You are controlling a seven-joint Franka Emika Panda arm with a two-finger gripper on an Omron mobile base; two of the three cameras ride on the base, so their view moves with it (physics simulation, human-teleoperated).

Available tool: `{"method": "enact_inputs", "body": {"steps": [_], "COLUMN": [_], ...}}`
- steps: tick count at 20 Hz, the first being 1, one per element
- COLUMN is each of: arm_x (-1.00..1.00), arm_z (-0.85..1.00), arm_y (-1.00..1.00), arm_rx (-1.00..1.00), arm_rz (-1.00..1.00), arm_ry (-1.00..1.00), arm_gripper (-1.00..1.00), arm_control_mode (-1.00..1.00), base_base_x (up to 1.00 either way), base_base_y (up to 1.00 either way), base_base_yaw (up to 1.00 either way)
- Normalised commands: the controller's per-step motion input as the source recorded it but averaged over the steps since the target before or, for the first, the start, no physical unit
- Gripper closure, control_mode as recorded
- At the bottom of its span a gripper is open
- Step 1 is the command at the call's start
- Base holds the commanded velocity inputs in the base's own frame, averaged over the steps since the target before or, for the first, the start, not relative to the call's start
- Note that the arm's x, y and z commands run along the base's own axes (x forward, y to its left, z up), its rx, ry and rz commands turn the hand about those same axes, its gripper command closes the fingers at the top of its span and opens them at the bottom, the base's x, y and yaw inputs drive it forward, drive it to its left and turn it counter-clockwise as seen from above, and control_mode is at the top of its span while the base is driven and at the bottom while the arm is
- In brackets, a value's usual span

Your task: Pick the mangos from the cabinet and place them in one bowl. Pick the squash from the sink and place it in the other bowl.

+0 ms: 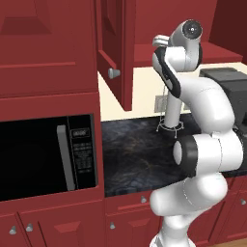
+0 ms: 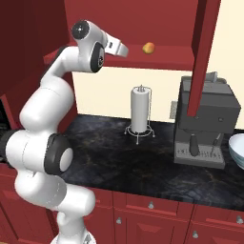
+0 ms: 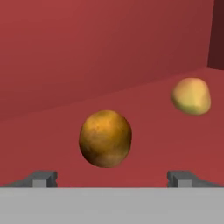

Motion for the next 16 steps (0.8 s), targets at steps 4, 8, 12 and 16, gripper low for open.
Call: {"method": "enact_inputs", "body": {"steps": [4,8,12,16], "arm_x": [0.10,0.03,0.12,0.27], "arm_z": [0.00,0.00,-0.07,-0.11], "arm_y": [-0.11,-0.02,0.00,0.00], "arm_rx": [0.00,0.00,0.00,0.00], "arm_rz": [0.00,0.00,0.00,0.00], "arm_ry": [0.01,0.00,-0.01,-0.01], "arm_gripper": [-1.00,-1.00,-1.00,-1.00], "arm_control_mode": [-1.00,-1.00,-1.00,-1.00], "base_base_x": [0.00,0.00,0.00,0.00], "base_base_y": [0.00,0.00,0.00,0.00], "base_base_yaw": [0.00,0.00,0.00,0.00]}}
